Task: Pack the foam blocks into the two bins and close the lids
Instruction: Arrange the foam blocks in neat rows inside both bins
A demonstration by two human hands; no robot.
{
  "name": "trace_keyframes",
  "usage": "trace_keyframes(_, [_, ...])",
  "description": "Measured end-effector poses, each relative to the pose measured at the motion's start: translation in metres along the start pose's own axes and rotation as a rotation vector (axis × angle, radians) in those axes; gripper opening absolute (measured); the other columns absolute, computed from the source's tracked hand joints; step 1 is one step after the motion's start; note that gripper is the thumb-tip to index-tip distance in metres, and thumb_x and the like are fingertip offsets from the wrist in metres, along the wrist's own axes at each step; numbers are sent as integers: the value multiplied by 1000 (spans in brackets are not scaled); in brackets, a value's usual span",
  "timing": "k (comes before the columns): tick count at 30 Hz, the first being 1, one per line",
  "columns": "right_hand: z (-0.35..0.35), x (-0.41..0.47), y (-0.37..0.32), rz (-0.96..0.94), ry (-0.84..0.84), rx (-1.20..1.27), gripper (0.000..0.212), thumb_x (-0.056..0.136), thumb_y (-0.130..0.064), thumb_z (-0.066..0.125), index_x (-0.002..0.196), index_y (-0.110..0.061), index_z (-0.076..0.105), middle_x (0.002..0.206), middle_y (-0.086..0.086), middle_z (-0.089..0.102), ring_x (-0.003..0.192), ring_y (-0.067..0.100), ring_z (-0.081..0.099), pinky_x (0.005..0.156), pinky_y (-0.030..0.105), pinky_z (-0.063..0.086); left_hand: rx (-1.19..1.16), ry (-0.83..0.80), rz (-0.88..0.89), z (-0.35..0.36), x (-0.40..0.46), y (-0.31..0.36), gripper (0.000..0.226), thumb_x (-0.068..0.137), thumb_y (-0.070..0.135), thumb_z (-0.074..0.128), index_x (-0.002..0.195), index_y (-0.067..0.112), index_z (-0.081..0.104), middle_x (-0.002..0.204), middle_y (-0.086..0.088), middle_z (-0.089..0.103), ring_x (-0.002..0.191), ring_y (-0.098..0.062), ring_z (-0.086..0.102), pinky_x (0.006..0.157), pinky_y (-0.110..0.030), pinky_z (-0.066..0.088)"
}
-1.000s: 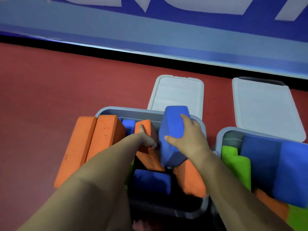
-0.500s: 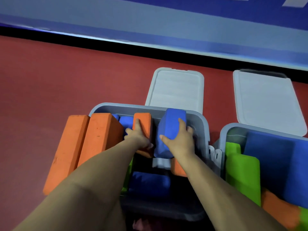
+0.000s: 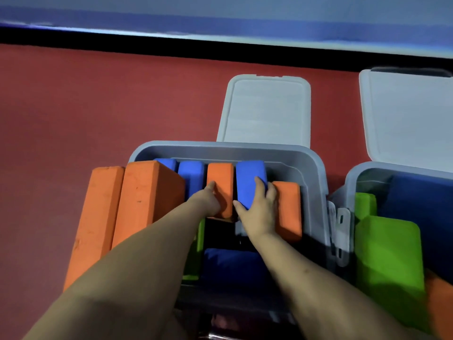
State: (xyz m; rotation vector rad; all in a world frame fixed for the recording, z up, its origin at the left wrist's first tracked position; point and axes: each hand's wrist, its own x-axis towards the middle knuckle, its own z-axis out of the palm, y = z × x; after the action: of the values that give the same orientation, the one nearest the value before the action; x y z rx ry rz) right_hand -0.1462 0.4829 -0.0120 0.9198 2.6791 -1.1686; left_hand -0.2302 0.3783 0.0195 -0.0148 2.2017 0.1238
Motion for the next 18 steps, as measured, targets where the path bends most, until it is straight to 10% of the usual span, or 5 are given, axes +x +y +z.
trace_keyframes(7, [2, 13, 18, 58, -411, -364, 88, 90, -55, 49, 151, -26, -8, 158, 17, -6, 146, 34, -1, 118, 41, 2, -90, 227, 7, -3, -6, 12, 39, 95, 16, 41, 131, 5, 50, 135, -19, 47, 113, -32, 56, 85, -33, 45])
trace_keyframes(14, [-38, 32, 7, -59, -134, -296, 46, 92, -36, 51, 134, -16, 49, 139, 12, 40, 125, 33, 41, 105, 37, 34, -588, 131, 202, -10, -2, 36, 33, 93, 4, 45, 121, 7, 62, 118, -14, 64, 84, -19, 59, 69, -23, 44])
trace_keyframes(18, [-77, 28, 23, 130, -88, -448, 53, 86, -35, 60, 132, -16, 43, 135, 14, 38, 123, 34, 40, 97, 42, 40, -378, 0, 414, 5, -7, 42, 52, 91, -7, 37, 138, 11, 50, 139, -9, 53, 123, -22, 53, 96, -22, 41])
